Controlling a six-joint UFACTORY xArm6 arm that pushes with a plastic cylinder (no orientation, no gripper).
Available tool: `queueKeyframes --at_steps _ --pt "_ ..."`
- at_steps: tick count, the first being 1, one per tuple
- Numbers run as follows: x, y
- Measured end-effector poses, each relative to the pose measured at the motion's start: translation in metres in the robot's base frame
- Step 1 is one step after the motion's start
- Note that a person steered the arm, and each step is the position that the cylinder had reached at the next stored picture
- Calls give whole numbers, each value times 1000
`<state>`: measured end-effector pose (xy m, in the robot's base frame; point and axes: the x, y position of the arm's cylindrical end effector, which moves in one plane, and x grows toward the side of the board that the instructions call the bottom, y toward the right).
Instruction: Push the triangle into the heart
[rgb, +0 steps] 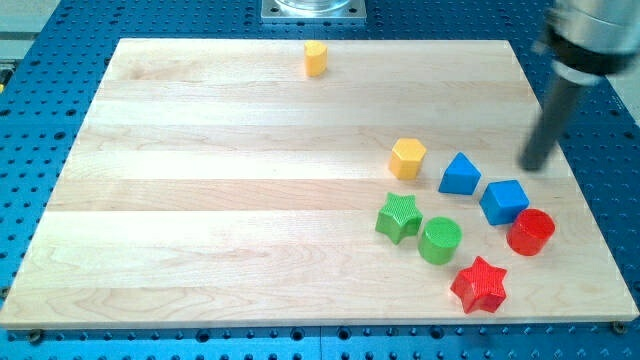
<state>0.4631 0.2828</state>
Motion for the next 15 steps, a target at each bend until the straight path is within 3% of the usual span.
queueKeyframes --at_steps 1,2,4,5,6,7,8,11,13,15 --pt "50 -11" --pt "55 -59" --pt "-26 -129" --pt "-36 -180" --pt "-11 -148" --pt "6 -206" --pt "-31 -219" --pt "-148 -200" --pt "-116 -148" --pt "-116 -150"
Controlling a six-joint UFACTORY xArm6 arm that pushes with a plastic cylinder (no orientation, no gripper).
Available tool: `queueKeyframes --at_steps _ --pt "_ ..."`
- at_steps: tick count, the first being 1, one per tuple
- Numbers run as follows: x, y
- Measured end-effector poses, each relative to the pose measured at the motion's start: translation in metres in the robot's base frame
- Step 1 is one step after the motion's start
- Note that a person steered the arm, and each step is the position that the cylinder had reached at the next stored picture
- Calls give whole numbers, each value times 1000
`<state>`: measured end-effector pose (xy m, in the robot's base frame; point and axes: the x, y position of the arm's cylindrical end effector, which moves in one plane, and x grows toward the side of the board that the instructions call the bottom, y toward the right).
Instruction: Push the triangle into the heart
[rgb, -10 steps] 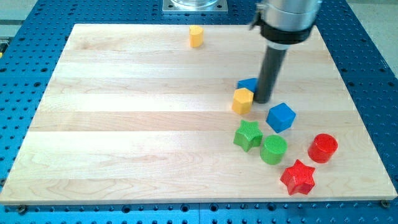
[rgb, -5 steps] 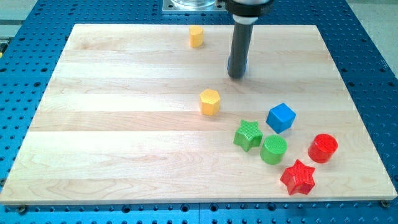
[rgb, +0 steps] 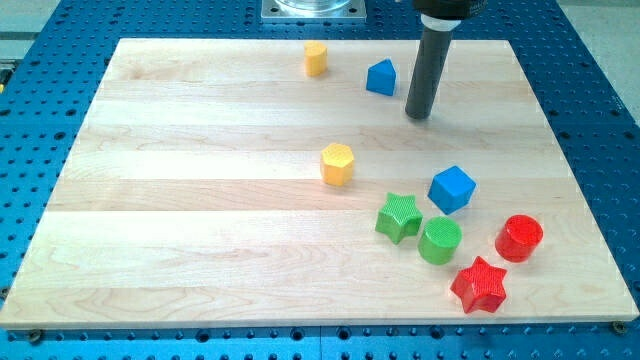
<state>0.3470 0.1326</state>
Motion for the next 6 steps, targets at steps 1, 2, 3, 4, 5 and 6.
queueKeyframes --at_steps 1,2,3,4,5,6 --pt "0 -28" --pt "-12 -91" --pt "-1 -78" --pt "-9 14" --pt "-56 -13" --pt "-89 -69"
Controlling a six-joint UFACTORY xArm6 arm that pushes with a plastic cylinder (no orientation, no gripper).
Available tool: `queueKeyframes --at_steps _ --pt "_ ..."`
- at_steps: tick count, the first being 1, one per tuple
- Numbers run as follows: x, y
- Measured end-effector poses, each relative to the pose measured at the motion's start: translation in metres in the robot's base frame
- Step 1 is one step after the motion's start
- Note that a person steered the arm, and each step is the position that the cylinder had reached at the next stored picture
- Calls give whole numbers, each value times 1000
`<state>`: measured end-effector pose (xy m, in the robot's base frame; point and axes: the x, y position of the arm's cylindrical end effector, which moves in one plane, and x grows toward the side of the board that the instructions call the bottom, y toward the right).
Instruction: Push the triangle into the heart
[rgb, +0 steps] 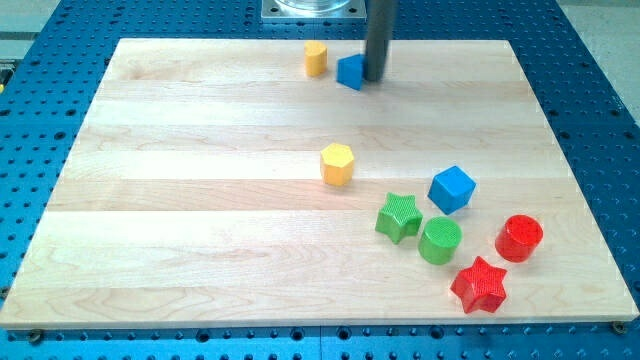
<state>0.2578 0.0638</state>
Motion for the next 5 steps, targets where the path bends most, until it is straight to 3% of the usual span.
queueKeyframes --at_steps 1,4,5 --pt "32 34" --pt "12 -30" --pt "70 48"
